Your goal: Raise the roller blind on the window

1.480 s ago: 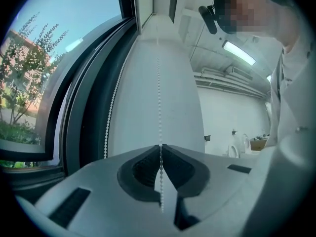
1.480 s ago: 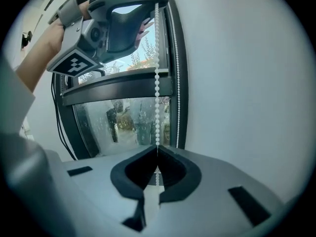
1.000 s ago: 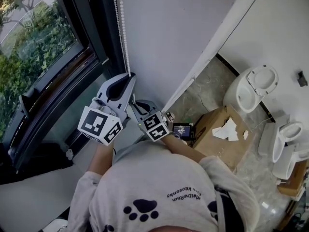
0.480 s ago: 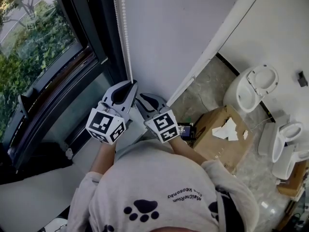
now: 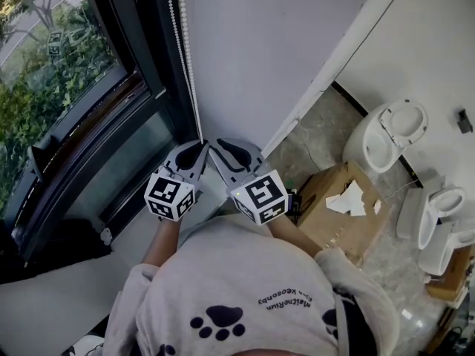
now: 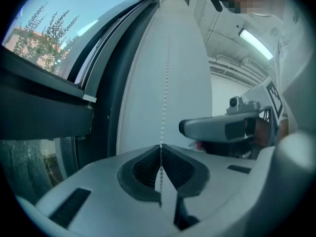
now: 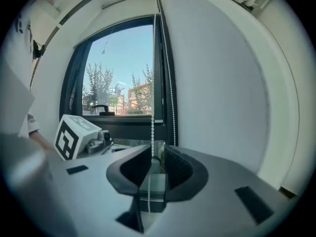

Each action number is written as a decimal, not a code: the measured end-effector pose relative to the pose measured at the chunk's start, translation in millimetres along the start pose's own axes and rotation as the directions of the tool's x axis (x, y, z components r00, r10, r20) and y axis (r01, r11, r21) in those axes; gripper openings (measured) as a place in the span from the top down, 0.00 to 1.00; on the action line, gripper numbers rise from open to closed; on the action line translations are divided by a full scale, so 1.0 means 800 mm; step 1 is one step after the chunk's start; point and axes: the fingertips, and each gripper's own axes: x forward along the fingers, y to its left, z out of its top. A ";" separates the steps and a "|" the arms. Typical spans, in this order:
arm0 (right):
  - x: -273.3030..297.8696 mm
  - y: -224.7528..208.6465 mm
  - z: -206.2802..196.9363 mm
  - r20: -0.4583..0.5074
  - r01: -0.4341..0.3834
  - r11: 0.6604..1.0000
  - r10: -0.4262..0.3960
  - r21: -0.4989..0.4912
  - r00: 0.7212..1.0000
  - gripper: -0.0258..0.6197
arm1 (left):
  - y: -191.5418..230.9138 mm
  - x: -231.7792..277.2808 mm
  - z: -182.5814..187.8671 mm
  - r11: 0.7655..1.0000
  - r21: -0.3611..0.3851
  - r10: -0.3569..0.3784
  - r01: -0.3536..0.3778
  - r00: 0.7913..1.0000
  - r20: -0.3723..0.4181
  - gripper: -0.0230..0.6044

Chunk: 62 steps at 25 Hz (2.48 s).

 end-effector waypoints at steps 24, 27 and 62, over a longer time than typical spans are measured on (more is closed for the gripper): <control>-0.001 0.014 0.168 0.206 -0.025 0.994 0.045 -0.102 0.977 0.93 | -0.027 0.001 -0.028 0.997 -0.046 -0.054 0.054 0.999 0.006 0.93; 0.007 0.010 0.157 0.205 -0.025 0.997 0.040 -0.077 0.978 0.94 | -0.019 0.003 -0.038 0.999 -0.022 -0.030 0.030 0.999 -0.014 0.93; 0.056 0.004 -0.022 -0.035 -0.016 1.000 0.017 0.018 0.999 0.94 | -0.008 -0.007 -0.217 0.989 -0.145 -0.073 0.029 0.947 -0.311 0.93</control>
